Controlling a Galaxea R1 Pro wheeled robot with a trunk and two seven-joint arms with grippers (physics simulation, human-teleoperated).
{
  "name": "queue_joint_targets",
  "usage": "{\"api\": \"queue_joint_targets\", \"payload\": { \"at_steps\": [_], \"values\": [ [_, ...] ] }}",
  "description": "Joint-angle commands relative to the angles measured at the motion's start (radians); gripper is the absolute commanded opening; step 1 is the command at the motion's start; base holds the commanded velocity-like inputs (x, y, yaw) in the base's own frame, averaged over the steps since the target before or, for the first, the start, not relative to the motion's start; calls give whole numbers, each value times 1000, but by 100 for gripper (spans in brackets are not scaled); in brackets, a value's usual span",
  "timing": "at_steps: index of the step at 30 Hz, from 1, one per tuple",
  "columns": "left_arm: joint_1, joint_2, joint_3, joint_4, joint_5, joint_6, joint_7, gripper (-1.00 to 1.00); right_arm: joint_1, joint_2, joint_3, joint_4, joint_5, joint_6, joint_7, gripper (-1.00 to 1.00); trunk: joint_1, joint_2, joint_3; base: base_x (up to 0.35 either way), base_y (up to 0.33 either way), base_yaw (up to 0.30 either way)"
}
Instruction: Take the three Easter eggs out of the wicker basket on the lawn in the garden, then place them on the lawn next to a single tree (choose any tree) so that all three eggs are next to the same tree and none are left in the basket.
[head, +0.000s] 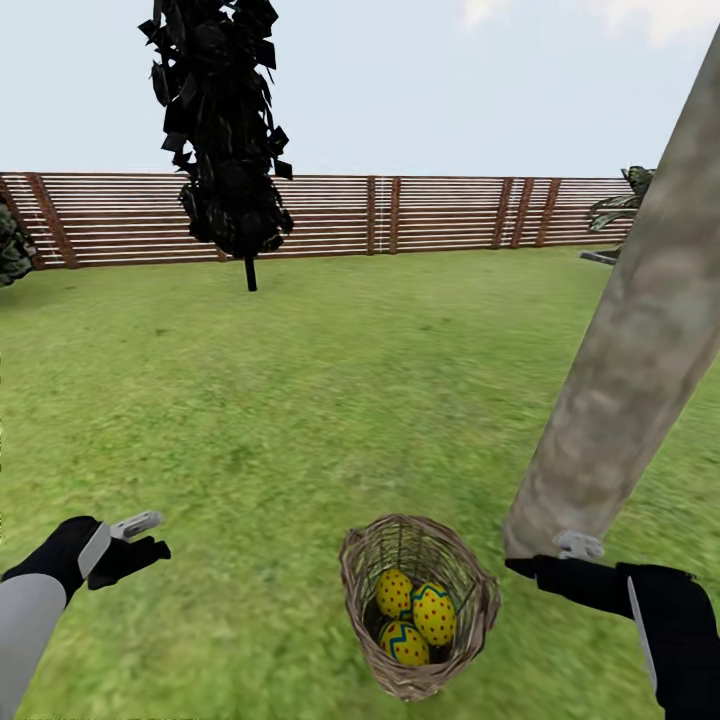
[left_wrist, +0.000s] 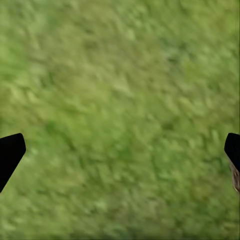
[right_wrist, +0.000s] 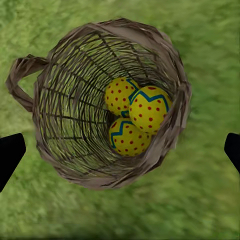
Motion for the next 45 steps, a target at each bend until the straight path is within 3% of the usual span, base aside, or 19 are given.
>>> {"api": "queue_joint_targets", "payload": {
  "at_steps": [1,13,16,19,21,23,25,27,32,36,45],
  "values": [
    [0,-4,3,-1,6,6,1,100,-1,3,10,-1,12,3,9,100,0,0,-1,0,0,29],
    [0,-12,7,-8,12,8,0,100,-6,6,29,-5,2,-4,0,100,0,0,-1,0,0,3],
    [0,-12,8,-10,13,6,0,100,-19,22,41,-3,7,-10,-13,100,0,0,-1,0,0,0],
    [0,-12,7,-10,12,4,0,100,-25,49,105,-2,10,-11,-107,100,0,0,-1,0,0,0],
    [0,-13,6,-10,12,4,0,100,-26,61,196,-1,6,-11,-205,100,0,0,-1,0,0,0],
    [0,-17,6,-10,11,4,0,100,-27,76,263,-1,2,-11,-255,100,0,0,-1,0,0,0],
    [0,-19,6,-10,10,3,0,100,-27,93,302,-4,2,-10,-278,100,0,0,-1,0,0,0],
    [0,-19,6,-10,9,3,0,100,-27,111,322,-6,7,-11,-290,100,0,0,-1,0,0,0],
    [0,-20,6,-10,9,-3,1,100,-27,120,337,-6,12,-11,-316,100,0,0,-1,0,14,0],
    [0,-21,6,-9,9,-4,1,100,-27,119,441,1,11,-11,-328,100,0,0,-1,13,214,0],
    [0,-21,6,-8,10,-7,1,100,-27,118,462,2,13,-13,-330,100,0,0,0,60,61,-8]
  ]
}}
